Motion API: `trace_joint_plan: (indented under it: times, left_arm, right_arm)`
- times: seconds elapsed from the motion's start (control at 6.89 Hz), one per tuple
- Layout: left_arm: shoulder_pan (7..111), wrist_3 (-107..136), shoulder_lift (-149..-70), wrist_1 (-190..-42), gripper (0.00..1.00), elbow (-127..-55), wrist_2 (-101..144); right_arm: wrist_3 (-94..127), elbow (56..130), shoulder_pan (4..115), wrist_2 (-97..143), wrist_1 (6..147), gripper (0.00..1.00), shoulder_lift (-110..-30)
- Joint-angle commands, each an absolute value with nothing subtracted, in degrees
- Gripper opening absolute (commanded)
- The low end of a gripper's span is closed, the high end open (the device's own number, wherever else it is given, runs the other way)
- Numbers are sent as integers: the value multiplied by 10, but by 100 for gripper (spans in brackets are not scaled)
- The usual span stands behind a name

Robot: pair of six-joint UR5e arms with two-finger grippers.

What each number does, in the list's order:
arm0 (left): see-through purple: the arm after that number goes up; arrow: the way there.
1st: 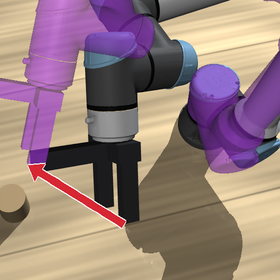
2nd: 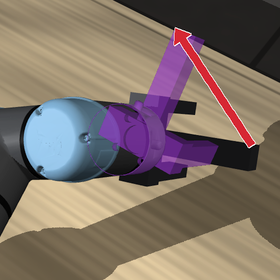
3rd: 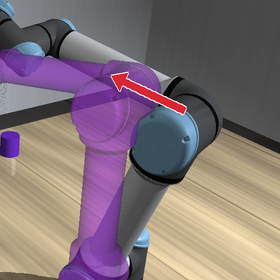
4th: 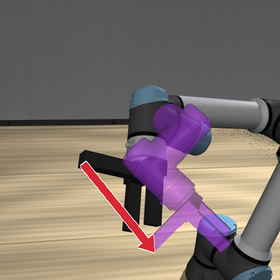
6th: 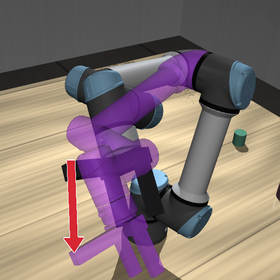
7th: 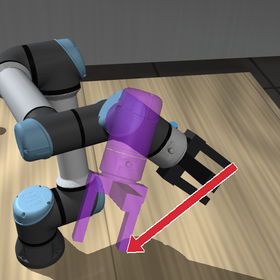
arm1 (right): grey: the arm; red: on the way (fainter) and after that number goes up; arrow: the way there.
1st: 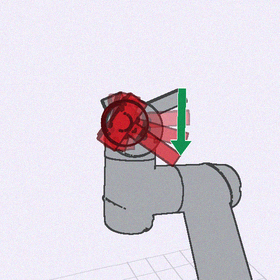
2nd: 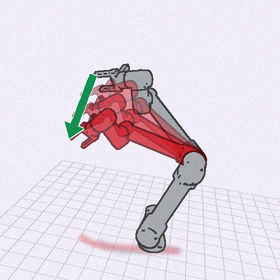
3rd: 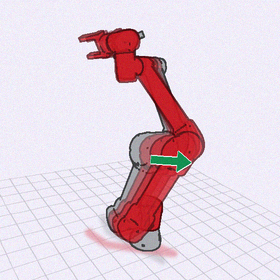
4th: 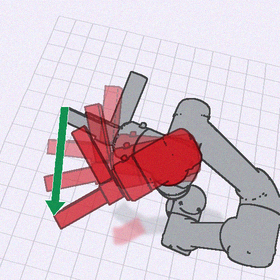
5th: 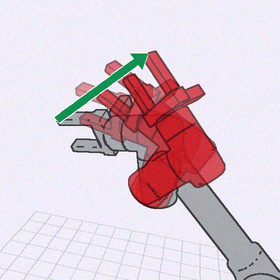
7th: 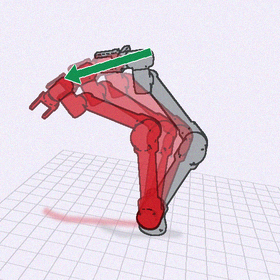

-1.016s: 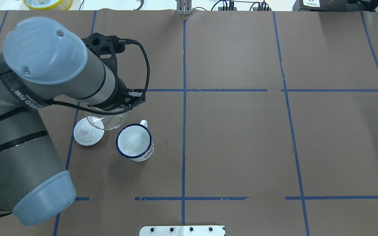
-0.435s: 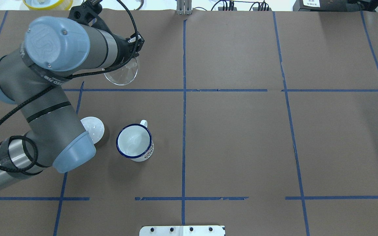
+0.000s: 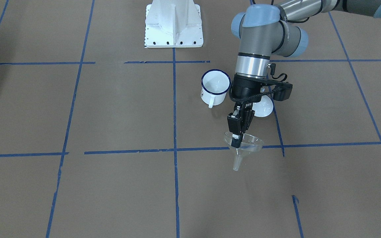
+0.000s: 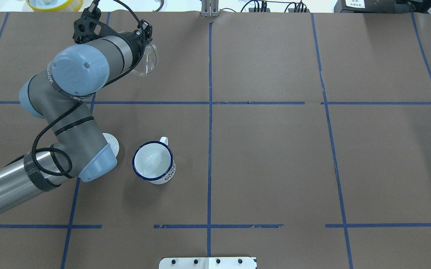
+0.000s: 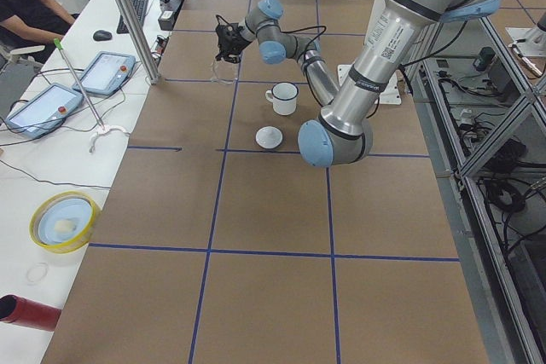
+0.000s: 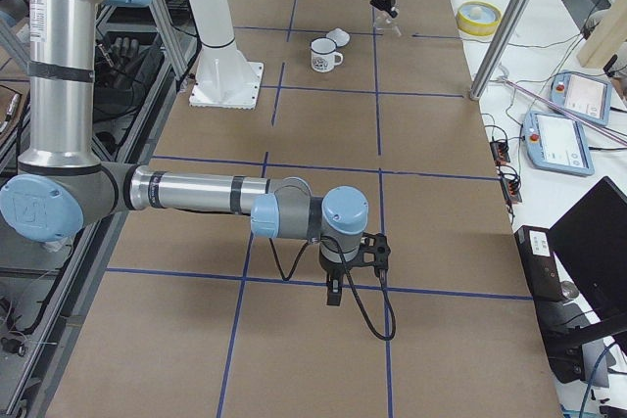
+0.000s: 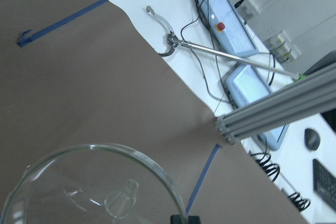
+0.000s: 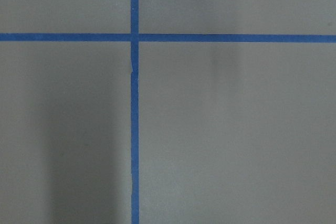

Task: Remove funnel from cup
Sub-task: 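Carry the funnel farther from the robot and set it down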

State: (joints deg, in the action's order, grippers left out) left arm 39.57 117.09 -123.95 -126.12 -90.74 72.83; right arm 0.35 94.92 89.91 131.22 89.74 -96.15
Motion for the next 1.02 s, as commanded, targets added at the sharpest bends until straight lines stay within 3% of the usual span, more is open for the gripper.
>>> trace_joint_plan:
  times: [0.0,0.87]
  left_arm:
    - [380,1243,-1236,-1387,0,-804,633]
    - [323,1293,-1239,-1390,0,-746,560]
  right_arm:
    - [4,949,899,1312,897,100,-962]
    - [4,949,899,1312,897,100,-962]
